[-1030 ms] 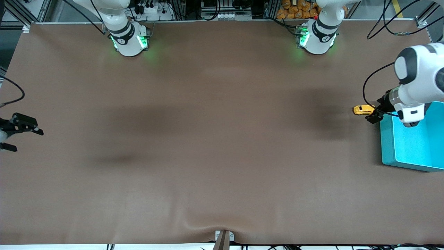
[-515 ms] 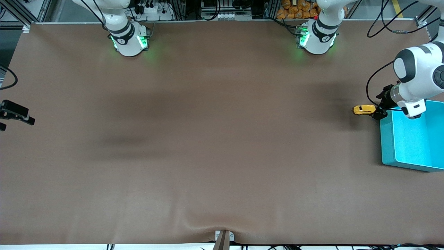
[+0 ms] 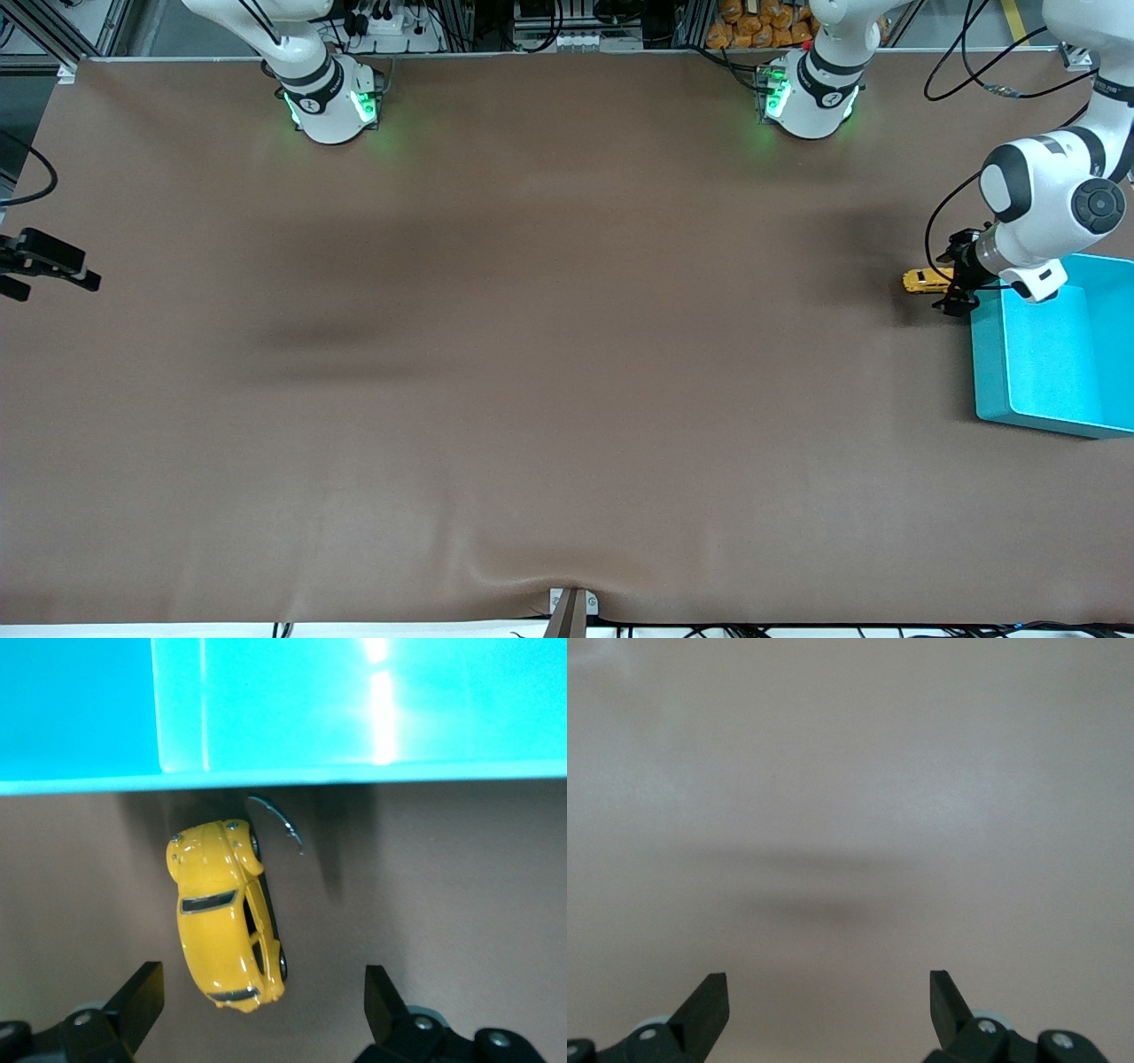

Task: Wind and store yellow beetle car
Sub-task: 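Lower the left gripper and close it on the yellow car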

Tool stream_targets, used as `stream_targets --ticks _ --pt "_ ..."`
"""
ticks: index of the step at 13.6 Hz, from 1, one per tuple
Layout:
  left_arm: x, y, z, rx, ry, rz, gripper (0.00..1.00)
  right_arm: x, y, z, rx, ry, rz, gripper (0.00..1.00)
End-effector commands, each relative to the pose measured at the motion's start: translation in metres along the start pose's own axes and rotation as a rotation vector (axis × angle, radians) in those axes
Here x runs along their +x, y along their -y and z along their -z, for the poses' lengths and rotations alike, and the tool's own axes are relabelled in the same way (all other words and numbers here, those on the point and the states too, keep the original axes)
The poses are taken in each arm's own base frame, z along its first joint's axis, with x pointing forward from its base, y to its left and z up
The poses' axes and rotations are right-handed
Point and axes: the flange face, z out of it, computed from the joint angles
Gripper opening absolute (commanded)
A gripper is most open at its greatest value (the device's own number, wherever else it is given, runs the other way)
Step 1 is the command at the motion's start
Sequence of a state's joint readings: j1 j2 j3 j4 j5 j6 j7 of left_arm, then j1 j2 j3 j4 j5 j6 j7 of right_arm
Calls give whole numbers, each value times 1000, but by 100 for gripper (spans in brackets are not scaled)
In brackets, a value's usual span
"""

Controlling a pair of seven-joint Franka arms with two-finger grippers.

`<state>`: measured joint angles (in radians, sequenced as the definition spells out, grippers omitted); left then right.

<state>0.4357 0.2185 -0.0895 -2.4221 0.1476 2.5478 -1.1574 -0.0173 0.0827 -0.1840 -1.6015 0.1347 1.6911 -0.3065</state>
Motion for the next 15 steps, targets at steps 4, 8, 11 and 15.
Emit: stream_targets --ticks 4,8,11,15 --pt "17 16 -16 15 -21 2 100 -22 22 22 6 3 18 100" --pt "19 20 -20 23 -15 7 100 -27 26 26 20 9 34 100" --pt "17 21 -24 31 -8 7 100 -26 32 25 24 11 69 100" --pt "18 20 -24 27 -10 5 66 -29 32 26 29 30 72 100"
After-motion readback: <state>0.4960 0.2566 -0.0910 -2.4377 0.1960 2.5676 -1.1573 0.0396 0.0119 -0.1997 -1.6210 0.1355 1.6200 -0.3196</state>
